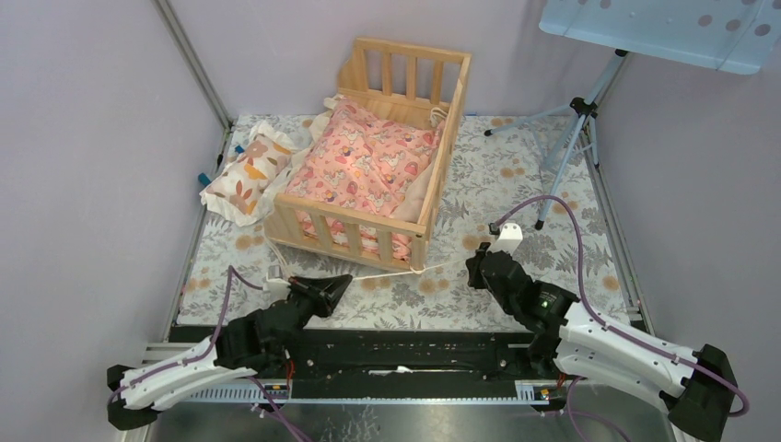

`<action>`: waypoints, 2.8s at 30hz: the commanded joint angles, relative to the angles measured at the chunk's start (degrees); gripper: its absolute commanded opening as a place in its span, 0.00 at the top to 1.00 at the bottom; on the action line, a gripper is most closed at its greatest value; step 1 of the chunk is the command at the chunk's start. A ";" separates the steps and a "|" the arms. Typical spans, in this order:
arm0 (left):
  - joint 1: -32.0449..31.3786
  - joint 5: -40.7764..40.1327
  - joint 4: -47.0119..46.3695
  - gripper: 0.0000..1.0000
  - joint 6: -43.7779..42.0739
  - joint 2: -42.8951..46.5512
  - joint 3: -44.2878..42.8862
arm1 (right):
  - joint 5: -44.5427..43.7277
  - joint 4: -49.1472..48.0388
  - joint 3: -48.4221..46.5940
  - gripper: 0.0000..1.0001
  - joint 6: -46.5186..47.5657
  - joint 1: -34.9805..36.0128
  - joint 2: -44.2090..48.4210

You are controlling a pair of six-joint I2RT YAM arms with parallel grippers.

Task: Set up the pet bed
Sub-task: Tie the ropes to the bed frame, then adjust the bed frame at the center of the board.

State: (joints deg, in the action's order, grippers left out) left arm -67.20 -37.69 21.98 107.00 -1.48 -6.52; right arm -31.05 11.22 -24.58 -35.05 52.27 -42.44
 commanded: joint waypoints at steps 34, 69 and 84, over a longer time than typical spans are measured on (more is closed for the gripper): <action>0.14 -22.90 38.38 0.43 -24.92 -23.82 -36.25 | -2.61 6.04 -15.32 0.40 11.81 -1.87 -3.22; 0.14 -21.48 30.20 0.40 -50.59 -18.45 -44.66 | 13.17 20.19 -72.64 0.71 19.81 -18.23 -50.79; 0.14 -20.69 29.45 0.39 -51.02 -21.50 -45.27 | 17.47 19.93 -77.48 1.00 31.00 -25.97 -54.42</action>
State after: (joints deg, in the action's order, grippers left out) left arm -67.20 -59.09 53.36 57.93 -20.97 -49.84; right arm -18.09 36.67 -102.87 -12.01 29.39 -97.25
